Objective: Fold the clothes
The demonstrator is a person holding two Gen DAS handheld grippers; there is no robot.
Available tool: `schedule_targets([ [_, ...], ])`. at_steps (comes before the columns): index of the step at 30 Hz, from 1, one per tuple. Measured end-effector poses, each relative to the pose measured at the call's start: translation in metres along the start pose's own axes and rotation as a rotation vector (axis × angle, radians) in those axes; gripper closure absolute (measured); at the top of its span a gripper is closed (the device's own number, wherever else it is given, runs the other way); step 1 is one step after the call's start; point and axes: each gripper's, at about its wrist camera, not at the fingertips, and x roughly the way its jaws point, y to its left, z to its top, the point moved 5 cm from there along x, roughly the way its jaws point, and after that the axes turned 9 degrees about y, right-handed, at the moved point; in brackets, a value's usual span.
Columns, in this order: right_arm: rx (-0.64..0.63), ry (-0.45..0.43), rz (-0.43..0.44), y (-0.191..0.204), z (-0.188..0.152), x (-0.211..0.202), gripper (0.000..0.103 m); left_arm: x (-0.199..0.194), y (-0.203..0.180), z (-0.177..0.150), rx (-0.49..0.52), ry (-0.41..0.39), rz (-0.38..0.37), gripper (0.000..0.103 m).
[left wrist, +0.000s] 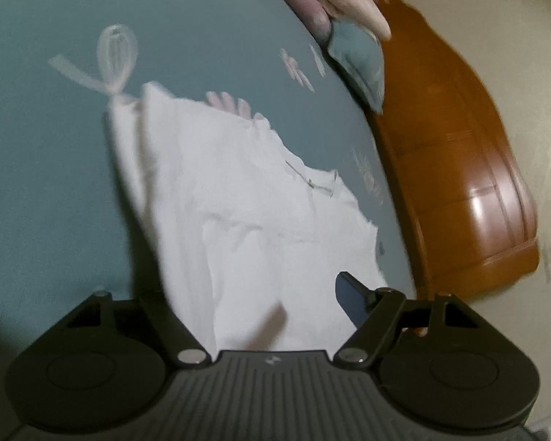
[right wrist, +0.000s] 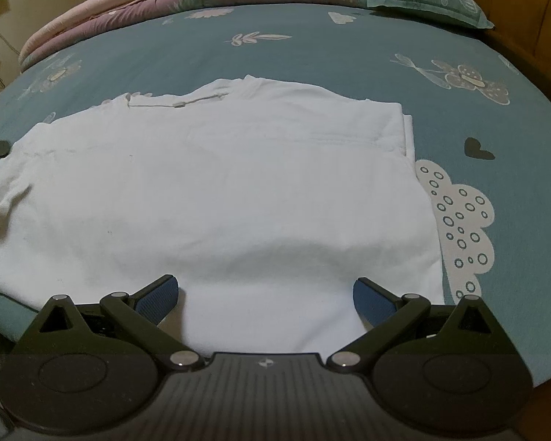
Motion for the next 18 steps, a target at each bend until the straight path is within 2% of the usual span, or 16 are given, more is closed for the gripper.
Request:
schedule_targets([
  [1, -0.001, -0.001, 0.003, 0.0, -0.001, 0.0, 0.0, 0.0, -0.001, 0.002, 0.0, 0.006, 0.005, 0.028],
  [3, 0.001, -0.004, 0.013, -0.002, -0.002, -0.001, 0.0, -0.005, 0.003, -0.002, 0.0, 0.017, 0.029, 0.039],
  [5, 0.005, -0.012, 0.021, -0.004, -0.002, -0.001, 0.0, -0.012, 0.014, -0.007, -0.032, 0.007, 0.076, 0.083],
  [6, 0.007, -0.015, 0.022, -0.004, -0.002, -0.001, 0.0, -0.013, 0.02, -0.008, -0.064, 0.003, 0.1, 0.093],
  [8, -0.001, -0.007, 0.011, -0.002, 0.0, 0.0, 0.0, -0.02, 0.029, -0.016, -0.081, -0.009, 0.122, 0.092],
  [10, 0.008, 0.003, 0.022, -0.001, 0.002, -0.005, 0.0, -0.02, 0.02, -0.017, -0.028, -0.013, 0.175, 0.092],
  [15, 0.082, -0.086, 0.258, 0.003, 0.026, -0.04, 0.0, -0.018, 0.003, -0.014, 0.054, 0.008, 0.284, 0.092],
  [18, 0.121, -0.078, 0.426, 0.017, 0.046, -0.04, 0.0, -0.018, -0.001, -0.017, 0.071, 0.001, 0.311, 0.092],
])
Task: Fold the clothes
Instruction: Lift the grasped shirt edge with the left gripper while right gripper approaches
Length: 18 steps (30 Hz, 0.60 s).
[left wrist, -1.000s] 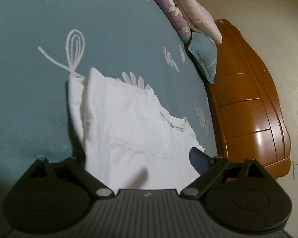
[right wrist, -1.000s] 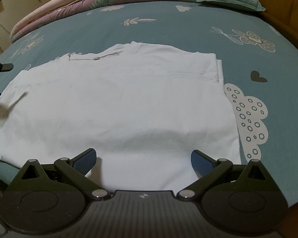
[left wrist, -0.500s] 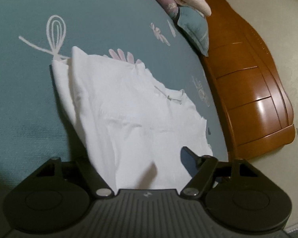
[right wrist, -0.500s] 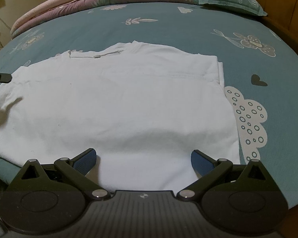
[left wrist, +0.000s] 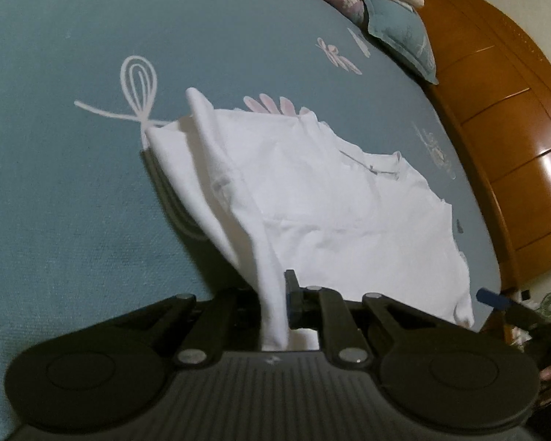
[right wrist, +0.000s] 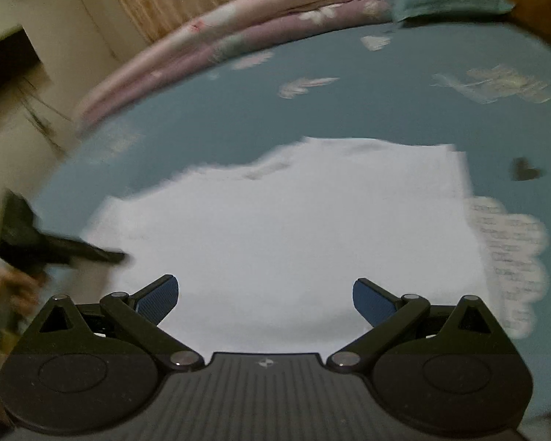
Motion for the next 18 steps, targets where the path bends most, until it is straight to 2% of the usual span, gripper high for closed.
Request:
schedule_targets([
  [1, 0.011, 0.008, 0.045, 0.006, 0.004, 0.006, 0.0, 0.0, 0.001, 0.0, -0.006, -0.005, 0.0, 0.092],
  [5, -0.073, 0.014, 0.012, 0.045, 0.009, 0.036, 0.0, 0.001, 0.0, -0.001, -0.007, -0.029, 0.007, 0.092],
  [8, -0.124, 0.041, 0.02, 0.065, 0.006, 0.058, 0.0, 0.001, -0.003, -0.004, 0.012, -0.048, 0.026, 0.092],
  [14, -0.08, 0.096, -0.006, 0.064, 0.001, 0.098, 0.0, 0.004, -0.008, -0.002, 0.053, -0.055, 0.035, 0.092],
  [18, -0.104, 0.067, -0.024, 0.063, 0.01, 0.106, 0.0, 0.004, -0.008, -0.001, 0.068, -0.05, 0.041, 0.092],
])
